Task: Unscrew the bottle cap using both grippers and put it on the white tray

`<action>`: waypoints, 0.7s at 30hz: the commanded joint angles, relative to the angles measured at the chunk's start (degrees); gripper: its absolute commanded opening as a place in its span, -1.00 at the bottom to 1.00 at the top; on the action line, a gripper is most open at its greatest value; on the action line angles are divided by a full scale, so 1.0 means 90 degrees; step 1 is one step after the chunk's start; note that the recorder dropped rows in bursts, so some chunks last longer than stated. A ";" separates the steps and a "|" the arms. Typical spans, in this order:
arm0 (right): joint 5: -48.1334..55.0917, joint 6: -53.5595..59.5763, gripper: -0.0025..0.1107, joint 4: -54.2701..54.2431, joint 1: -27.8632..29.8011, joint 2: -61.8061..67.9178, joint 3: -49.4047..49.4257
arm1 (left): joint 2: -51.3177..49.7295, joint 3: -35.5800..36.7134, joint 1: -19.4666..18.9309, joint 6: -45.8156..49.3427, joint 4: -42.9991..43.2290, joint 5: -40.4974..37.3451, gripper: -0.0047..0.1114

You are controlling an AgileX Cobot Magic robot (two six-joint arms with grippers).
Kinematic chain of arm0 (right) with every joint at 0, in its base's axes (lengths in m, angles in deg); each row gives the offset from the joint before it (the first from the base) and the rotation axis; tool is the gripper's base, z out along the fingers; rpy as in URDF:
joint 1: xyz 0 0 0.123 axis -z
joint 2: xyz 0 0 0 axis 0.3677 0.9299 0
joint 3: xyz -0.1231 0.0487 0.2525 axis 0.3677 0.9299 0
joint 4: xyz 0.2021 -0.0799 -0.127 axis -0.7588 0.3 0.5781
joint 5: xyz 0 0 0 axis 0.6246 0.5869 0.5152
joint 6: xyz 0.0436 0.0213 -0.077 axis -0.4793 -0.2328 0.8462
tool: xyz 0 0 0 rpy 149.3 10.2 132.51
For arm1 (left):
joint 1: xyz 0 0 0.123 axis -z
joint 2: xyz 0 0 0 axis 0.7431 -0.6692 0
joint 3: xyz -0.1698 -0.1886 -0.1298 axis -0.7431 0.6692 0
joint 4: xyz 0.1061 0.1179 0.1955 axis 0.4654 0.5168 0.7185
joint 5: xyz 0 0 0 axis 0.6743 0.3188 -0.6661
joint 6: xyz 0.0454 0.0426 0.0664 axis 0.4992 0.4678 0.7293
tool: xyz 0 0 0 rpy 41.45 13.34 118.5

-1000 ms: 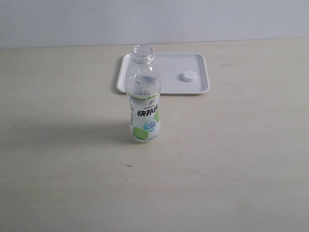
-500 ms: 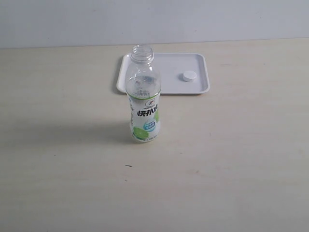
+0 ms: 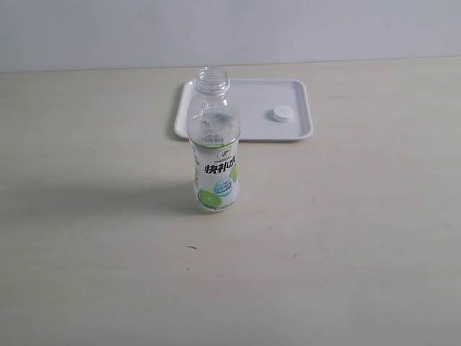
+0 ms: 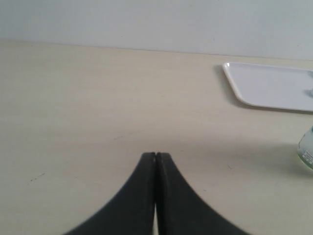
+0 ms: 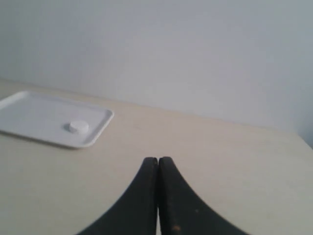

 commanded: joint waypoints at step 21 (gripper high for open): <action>0.0731 0.0023 -0.96 -0.0076 0.0048 -0.0042 0.0027 | 0.0044 0.0022 -0.0015 0.0028 -0.0054 0.0071 -0.92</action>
